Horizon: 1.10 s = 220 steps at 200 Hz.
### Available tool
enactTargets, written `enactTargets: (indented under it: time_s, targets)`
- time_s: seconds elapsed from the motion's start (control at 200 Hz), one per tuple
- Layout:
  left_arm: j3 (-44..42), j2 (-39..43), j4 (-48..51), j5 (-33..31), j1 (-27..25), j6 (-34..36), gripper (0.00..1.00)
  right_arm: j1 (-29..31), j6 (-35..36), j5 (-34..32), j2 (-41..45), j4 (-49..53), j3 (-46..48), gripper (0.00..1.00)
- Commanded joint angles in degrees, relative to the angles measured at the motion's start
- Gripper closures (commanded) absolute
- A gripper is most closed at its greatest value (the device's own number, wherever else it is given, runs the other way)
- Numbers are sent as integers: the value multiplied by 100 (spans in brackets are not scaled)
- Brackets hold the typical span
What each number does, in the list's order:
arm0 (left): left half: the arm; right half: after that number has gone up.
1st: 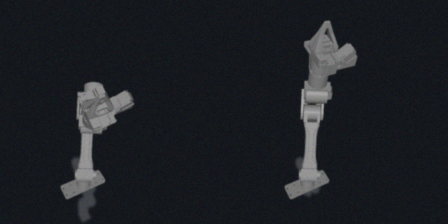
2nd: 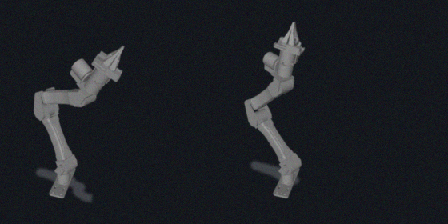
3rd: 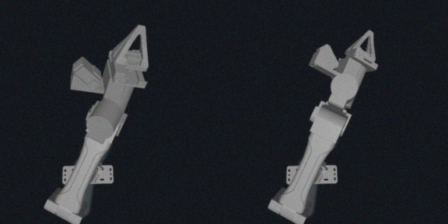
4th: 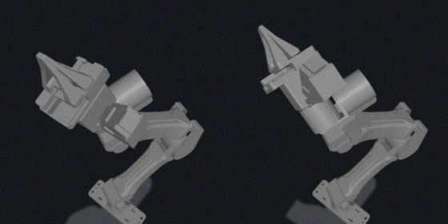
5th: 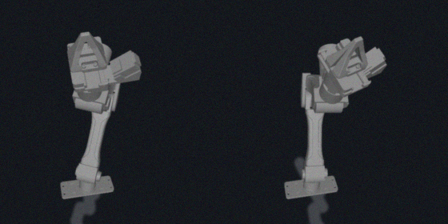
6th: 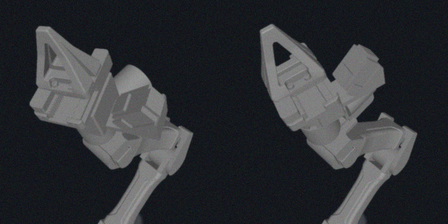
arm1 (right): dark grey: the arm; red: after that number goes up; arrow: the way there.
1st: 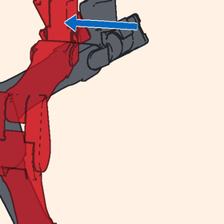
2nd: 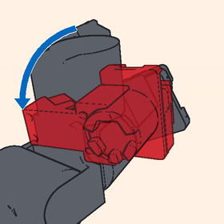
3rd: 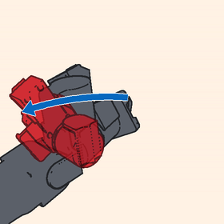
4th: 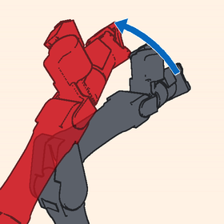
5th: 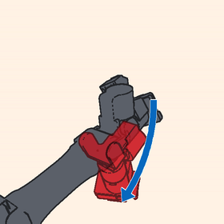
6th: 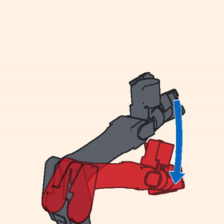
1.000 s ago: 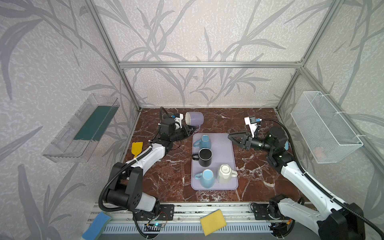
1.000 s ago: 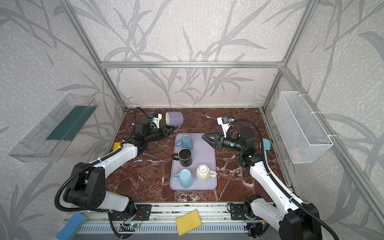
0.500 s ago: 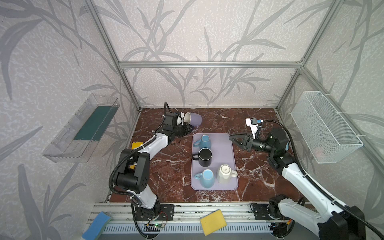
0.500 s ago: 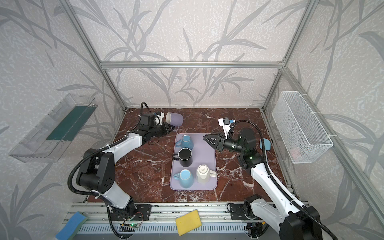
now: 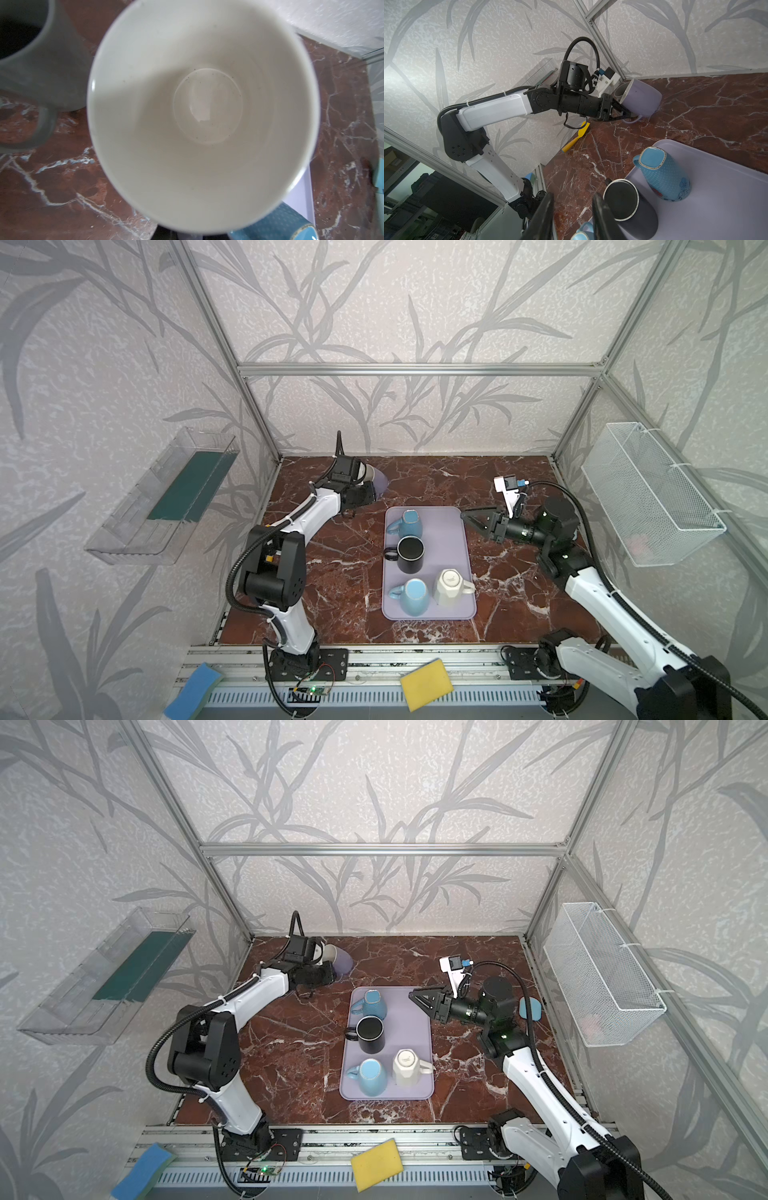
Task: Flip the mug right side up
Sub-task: 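Lower the lavender mug upright beside the grey mug with the left gripper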
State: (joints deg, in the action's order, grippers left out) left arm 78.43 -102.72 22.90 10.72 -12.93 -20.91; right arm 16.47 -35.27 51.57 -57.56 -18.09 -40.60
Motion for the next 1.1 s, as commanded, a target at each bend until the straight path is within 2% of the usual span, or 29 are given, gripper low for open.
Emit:
enactTargets:
  time_s: [0.0,0.345,0.64,1.095]
  targets:
    - [576,-184,347,-651,-34,570,100,-32,55,117,19,-85,60,67]
    - [1642,-1149,1068,-1478,-195,982,100,-82,101,128,-27,-54,63,67]
    - [2321,-1814,1500,-1711,-298,1133,100,-100,99,145,-62,-50,68,67]
    - [2688,-2235,1744,-2229,-429,1381,100,-135,87,178,-119,-59,25,67]
